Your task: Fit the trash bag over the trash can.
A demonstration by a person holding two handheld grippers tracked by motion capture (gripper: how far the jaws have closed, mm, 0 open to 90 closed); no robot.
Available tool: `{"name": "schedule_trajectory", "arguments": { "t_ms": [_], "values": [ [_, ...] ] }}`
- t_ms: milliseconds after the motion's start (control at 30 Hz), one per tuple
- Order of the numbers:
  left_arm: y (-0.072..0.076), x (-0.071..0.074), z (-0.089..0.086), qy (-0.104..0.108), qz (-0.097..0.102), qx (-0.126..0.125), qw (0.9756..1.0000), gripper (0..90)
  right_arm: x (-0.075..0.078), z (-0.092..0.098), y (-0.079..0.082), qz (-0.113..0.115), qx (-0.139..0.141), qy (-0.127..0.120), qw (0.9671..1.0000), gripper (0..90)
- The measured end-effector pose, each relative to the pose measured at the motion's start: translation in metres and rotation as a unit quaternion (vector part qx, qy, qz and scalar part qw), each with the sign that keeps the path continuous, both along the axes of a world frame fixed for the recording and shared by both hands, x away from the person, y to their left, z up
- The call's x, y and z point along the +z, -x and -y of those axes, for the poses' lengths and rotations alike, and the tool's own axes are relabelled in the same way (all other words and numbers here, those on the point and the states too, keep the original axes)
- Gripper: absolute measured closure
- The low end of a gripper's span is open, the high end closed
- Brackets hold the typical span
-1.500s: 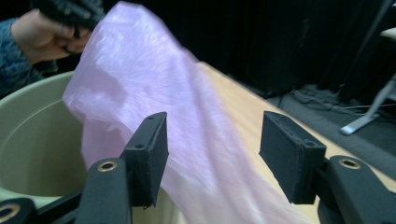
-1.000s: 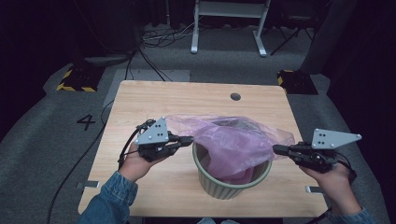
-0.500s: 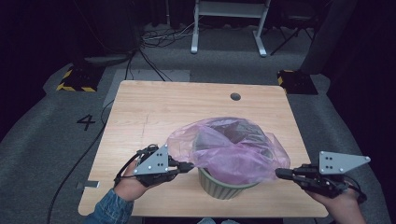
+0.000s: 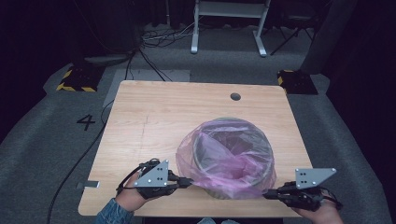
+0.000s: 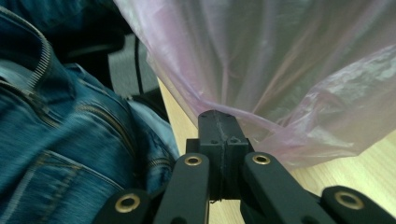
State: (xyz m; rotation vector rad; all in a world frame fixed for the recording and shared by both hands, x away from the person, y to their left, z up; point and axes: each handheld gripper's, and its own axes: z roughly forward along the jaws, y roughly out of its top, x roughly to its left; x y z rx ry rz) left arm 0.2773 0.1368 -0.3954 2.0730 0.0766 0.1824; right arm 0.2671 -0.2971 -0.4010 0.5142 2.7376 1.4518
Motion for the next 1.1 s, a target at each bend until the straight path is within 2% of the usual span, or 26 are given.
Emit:
{"name": "schedule_trajectory", "arguments": {
  "t_ms": [67, 133, 267, 333, 367, 400, 467, 500, 533, 633, 700, 767, 867, 933, 1000, 1100],
  "values": [
    [-0.003, -0.009, 0.002, -0.026, 0.000, 0.012, 0.9996, 89.9, -0.008, -0.001, -0.004, 0.002, -0.013, 0.028, 0.9995, 90.0],
    [-0.007, -0.017, 0.000, -0.042, -0.005, 0.029, 0.9987, 89.9, -0.016, 0.001, -0.006, -0.004, -0.022, 0.033, 0.9992, 90.0],
    [-0.013, -0.025, -0.011, -0.039, -0.024, 0.050, 0.9977, 89.9, -0.026, 0.010, -0.010, -0.011, -0.042, 0.035, 0.9984, 90.0],
    [-0.013, -0.023, -0.014, -0.030, -0.029, 0.048, 0.9980, 89.7, -0.027, 0.014, -0.010, -0.015, -0.043, 0.022, 0.9987, 89.2],
    [-0.011, -0.021, -0.016, -0.028, -0.026, 0.045, 0.9983, 87.7, -0.025, 0.016, -0.009, -0.009, -0.046, 0.017, 0.9988, 82.2],
    [-0.008, -0.018, -0.017, -0.023, -0.024, 0.038, 0.9987, 79.2, -0.022, 0.019, -0.008, 0.002, -0.051, 0.013, 0.9986, 76.2],
    [0.000, -0.007, -0.020, -0.007, -0.016, 0.014, 0.9998, 66.4, -0.009, 0.028, -0.004, 0.031, -0.053, -0.011, 0.9981, 64.6],
    [0.003, 0.000, -0.021, 0.000, -0.001, 0.011, 0.9999, 61.2, 0.000, 0.033, -0.001, 0.051, -0.053, -0.024, 0.9970, 63.4],
    [0.005, 0.005, -0.022, 0.005, 0.003, 0.012, 0.9999, 54.7, 0.011, 0.040, 0.001, 0.067, -0.058, -0.033, 0.9955, 61.9],
    [0.002, 0.024, -0.030, 0.032, 0.021, 0.017, 0.9991, 48.1, 0.032, 0.052, -0.002, 0.092, -0.082, -0.053, 0.9910, 56.2],
    [-0.004, 0.032, -0.032, 0.036, 0.029, 0.029, 0.9985, 44.6, 0.043, 0.055, -0.009, 0.101, -0.106, -0.059, 0.9875, 52.0],
    [-0.013, 0.038, -0.030, 0.037, 0.038, 0.066, 0.9964, 43.8, 0.050, 0.055, -0.018, 0.105, -0.127, -0.064, 0.9842, 47.3],
    [-0.036, 0.041, -0.027, 0.024, 0.025, 0.129, 0.9910, 40.5, 0.057, 0.047, -0.032, 0.125, -0.152, -0.044, 0.9795, 46.0],
    [-0.052, 0.037, -0.027, 0.038, 0.013, 0.147, 0.9883, 40.5, 0.060, 0.042, -0.043, 0.126, -0.155, -0.042, 0.9789, 45.0],
    [-0.069, 0.033, -0.026, 0.039, 0.003, 0.172, 0.9844, 40.4, 0.061, 0.037, -0.053, 0.127, -0.153, -0.040, 0.9792, 45.0],
    [-0.089, 0.027, -0.025, 0.039, -0.018, 0.184, 0.9820, 38.7, 0.062, 0.032, -0.066, 0.119, -0.151, -0.051, 0.9801, 45.0]
  ]
}}
